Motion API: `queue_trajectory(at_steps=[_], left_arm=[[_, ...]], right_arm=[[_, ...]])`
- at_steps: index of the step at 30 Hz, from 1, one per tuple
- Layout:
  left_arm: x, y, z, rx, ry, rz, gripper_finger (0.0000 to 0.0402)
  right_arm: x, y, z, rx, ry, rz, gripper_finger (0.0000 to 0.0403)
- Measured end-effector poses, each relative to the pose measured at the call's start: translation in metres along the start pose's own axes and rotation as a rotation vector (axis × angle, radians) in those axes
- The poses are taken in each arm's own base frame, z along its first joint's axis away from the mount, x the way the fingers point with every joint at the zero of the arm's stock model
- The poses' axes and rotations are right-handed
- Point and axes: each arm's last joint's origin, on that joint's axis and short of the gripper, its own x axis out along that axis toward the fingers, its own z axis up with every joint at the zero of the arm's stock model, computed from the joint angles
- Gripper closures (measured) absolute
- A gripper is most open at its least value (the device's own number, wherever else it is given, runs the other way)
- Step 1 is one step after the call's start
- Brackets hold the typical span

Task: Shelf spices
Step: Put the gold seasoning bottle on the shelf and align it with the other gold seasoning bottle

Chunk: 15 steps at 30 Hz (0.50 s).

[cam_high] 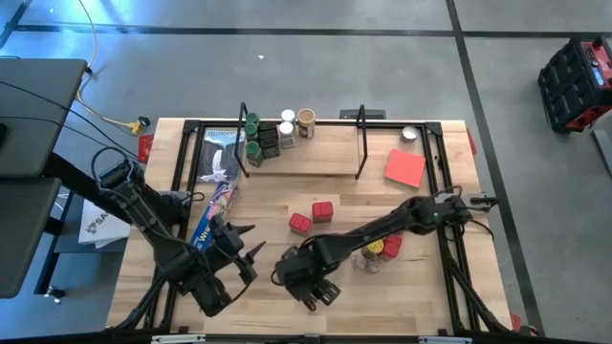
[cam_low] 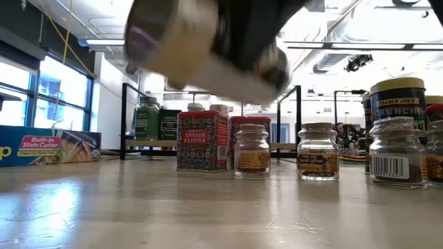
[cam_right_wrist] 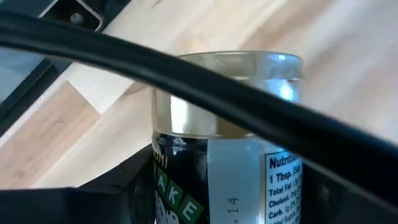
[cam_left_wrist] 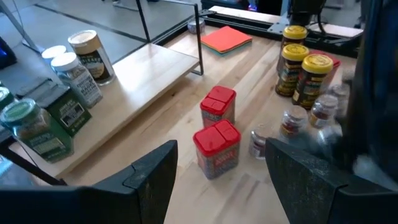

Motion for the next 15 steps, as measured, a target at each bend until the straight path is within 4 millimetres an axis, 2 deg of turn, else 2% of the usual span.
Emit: queue_trajectory(at_steps=[3, 7, 11, 15], left_arm=[[-0.008, 0.000, -0.004, -0.026, -0.012, -0.018, 0.0163], [-0.019, -0.001, -0.007, -0.046, -0.061, -0.046, 0.0163], [-0.026, -0.001, -0.009, -0.049, -0.114, -0.063, 0.0163], [-0.027, -0.001, -0.009, -0.048, -0.117, -0.065, 0.0163]], right_arm=[[-0.032, 0.000, -0.006, 0.035, -0.024, -0.061, 0.0140], [-0.074, -0.004, -0.028, 0.119, -0.077, -0.157, 0.0140], [-0.111, -0.012, -0.063, 0.222, -0.160, -0.300, 0.0140], [-0.143, -0.029, -0.110, 0.342, -0.300, -0.495, 0.0140]])
